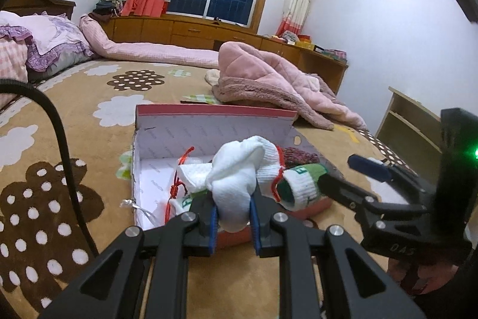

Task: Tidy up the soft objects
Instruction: 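Carry the white sock over the shoebox and lower it inside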

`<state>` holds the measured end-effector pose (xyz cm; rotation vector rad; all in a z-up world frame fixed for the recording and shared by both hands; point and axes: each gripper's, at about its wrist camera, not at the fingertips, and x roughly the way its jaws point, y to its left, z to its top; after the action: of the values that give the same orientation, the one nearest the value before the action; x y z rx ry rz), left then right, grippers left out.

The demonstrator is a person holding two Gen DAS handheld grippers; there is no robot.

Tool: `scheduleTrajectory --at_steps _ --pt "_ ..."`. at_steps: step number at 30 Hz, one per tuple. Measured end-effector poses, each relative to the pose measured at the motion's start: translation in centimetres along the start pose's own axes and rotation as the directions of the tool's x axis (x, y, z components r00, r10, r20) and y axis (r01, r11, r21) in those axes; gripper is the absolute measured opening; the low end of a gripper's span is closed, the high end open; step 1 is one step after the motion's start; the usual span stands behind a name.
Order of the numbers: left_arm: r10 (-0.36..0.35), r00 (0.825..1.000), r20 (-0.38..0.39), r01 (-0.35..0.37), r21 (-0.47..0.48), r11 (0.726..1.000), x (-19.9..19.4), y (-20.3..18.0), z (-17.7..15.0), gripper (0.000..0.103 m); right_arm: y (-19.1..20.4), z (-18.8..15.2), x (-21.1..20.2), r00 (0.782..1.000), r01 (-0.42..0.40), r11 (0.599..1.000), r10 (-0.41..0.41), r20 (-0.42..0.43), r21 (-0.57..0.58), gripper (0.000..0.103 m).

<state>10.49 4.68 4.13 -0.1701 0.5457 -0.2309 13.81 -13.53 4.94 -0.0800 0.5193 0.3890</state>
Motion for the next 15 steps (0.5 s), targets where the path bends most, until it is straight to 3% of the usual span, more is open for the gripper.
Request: scheduleTrajectory --at_steps 15 --pt "0.074 0.996 -0.048 -0.073 0.008 0.997 3.5 1.0 -0.2 0.018 -1.5 0.0 3.0 0.999 0.026 0.999 -0.025 -0.047 0.028 0.079"
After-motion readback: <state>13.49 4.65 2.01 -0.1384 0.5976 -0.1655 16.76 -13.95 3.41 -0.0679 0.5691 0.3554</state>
